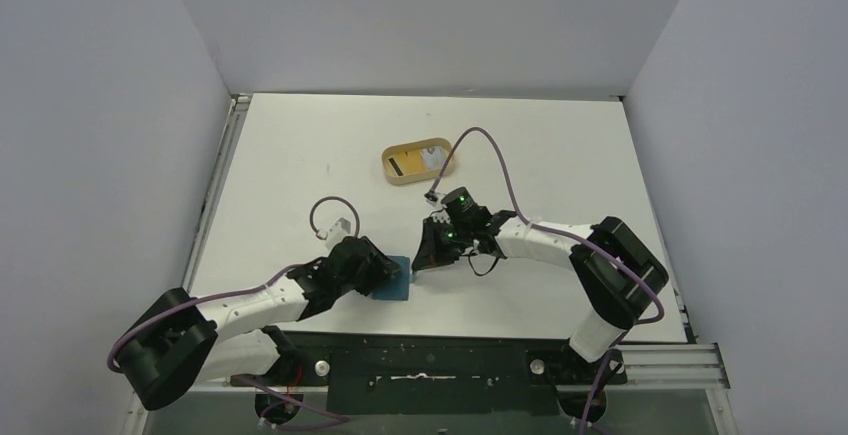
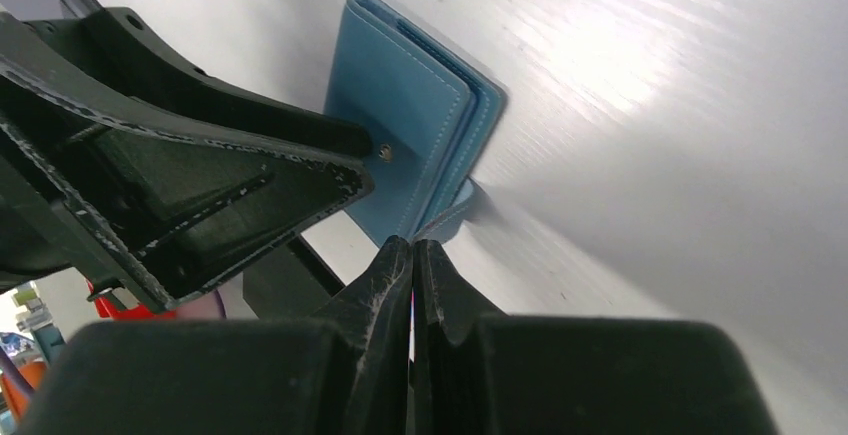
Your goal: Take the credit cards out of the card holder
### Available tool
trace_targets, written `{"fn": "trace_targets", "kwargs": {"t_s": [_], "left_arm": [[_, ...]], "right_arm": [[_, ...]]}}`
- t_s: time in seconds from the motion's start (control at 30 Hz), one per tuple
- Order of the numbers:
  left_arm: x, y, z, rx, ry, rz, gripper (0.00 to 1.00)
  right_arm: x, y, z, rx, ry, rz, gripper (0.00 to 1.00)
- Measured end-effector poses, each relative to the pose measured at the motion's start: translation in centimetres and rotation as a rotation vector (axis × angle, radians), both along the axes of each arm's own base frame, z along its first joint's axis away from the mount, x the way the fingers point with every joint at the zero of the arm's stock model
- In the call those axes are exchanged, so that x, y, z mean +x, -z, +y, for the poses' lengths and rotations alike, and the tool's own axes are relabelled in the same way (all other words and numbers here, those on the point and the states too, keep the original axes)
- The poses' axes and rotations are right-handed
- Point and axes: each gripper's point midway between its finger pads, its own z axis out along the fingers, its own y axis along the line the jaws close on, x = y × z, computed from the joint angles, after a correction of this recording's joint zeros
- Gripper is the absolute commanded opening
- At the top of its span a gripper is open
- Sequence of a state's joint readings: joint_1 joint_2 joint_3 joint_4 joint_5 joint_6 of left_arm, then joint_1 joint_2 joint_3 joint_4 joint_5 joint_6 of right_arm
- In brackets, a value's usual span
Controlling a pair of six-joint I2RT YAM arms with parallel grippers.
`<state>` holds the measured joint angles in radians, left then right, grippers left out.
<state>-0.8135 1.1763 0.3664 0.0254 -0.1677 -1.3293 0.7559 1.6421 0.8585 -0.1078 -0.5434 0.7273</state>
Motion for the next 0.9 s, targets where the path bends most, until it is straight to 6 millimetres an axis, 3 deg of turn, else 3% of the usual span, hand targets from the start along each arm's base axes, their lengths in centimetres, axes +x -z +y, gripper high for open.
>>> {"fn": "trace_targets", "kwargs": {"t_s": [0.33, 0.73, 0.9], "left_arm": [[0.8, -0.4, 1.8, -0.035, -0.149, -0.004, 0.43], [1.0, -0.1, 2.7, -0.175, -0.292, 0.034, 0.43], [1.8, -1.0, 4.3, -0.214, -0.341, 0.014, 0.56]], "right_arm": [[-0.1, 0.8, 4.6, 0.021, -0.050, -0.013, 0.00], [0.0, 2.2, 5.6, 0.009, -0.047, -0.009, 0.00], [0.2, 2.3, 5.7, 0.012, -0.032, -0.009, 0.00]]}}
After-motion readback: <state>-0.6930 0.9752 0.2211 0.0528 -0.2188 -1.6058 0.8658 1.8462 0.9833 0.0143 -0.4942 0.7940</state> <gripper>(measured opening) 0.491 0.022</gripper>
